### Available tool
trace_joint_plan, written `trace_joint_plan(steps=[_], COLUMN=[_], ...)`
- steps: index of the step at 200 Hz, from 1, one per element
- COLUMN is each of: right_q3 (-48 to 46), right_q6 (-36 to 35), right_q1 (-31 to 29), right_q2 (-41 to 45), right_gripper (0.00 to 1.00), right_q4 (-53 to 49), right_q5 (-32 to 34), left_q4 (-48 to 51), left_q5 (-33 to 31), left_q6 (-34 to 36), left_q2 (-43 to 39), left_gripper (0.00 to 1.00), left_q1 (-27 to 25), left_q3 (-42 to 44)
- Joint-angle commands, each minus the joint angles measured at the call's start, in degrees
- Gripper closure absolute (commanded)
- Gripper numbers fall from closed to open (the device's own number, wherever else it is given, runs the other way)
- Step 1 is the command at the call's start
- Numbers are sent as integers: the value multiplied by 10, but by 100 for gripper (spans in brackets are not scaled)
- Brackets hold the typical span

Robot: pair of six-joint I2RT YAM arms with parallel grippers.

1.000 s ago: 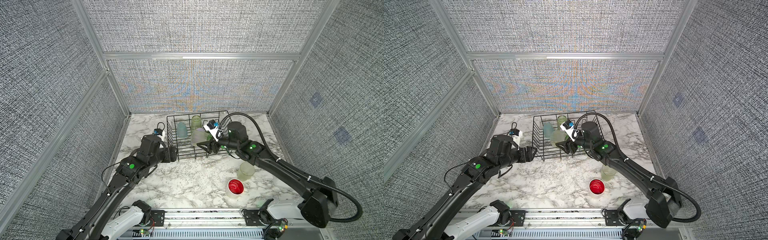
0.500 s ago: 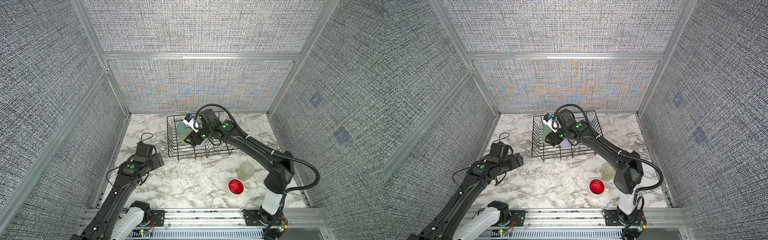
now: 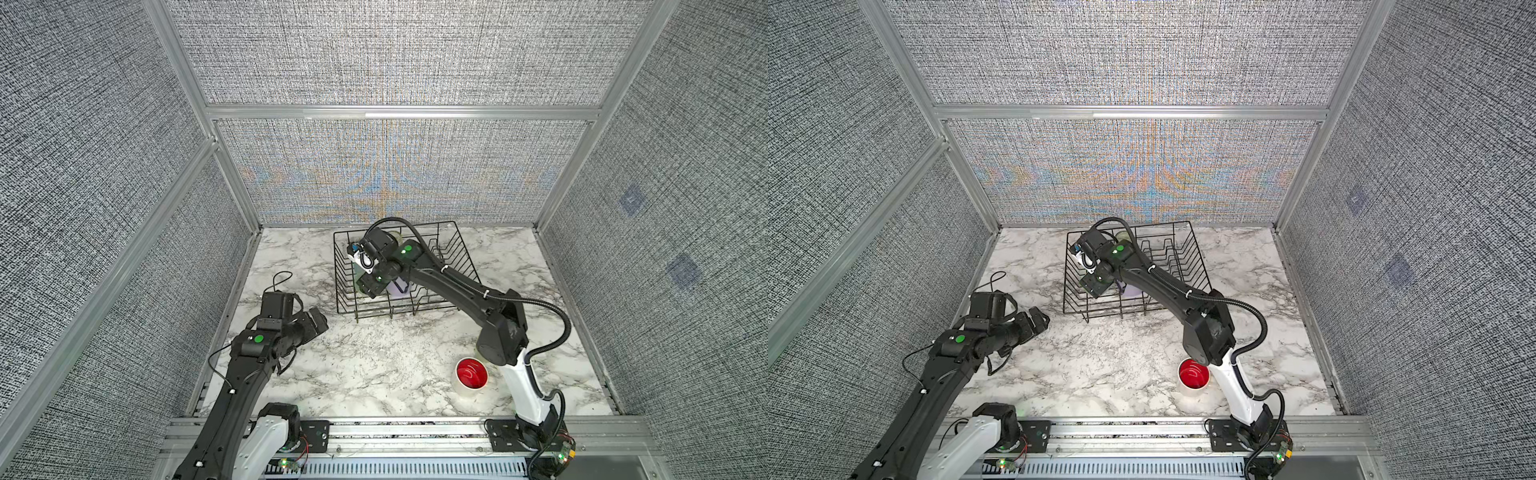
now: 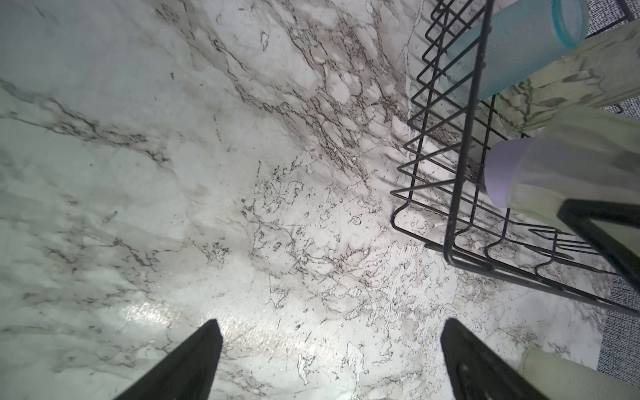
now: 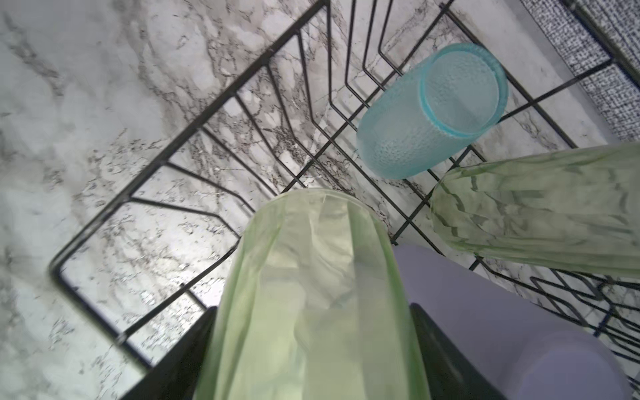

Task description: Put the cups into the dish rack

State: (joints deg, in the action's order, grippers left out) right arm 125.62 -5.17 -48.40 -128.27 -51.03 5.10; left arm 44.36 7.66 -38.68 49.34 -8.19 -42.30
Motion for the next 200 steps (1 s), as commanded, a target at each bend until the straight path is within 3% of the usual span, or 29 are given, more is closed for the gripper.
trace_joint_plan(steps=[1, 25, 79, 122, 149, 200], right_q3=[18, 47, 54, 78, 85, 92], right_q6=[53, 90, 101, 92, 85, 70], right_q1=[-2, -3, -3, -4, -4, -4], right_q2=[-27, -61, -93, -118, -128, -130], right_gripper=[42, 42, 41, 38, 32, 31], right_q4=[8, 2, 8, -9, -7, 6], right_q5=[58, 71, 72, 11, 7, 24], left_q4=[10, 0, -10, -30, -23, -29], left_q5=[-8, 7, 20, 36, 35, 38], left_q6=[-1, -4, -11, -18, -16, -24], left_q2=[1, 0, 4, 9, 11, 2], left_gripper=[1, 1, 1, 1, 1, 1], left_q1=[2, 1, 2, 2, 2, 2], left_q3=[-4, 2, 4, 14, 8, 21])
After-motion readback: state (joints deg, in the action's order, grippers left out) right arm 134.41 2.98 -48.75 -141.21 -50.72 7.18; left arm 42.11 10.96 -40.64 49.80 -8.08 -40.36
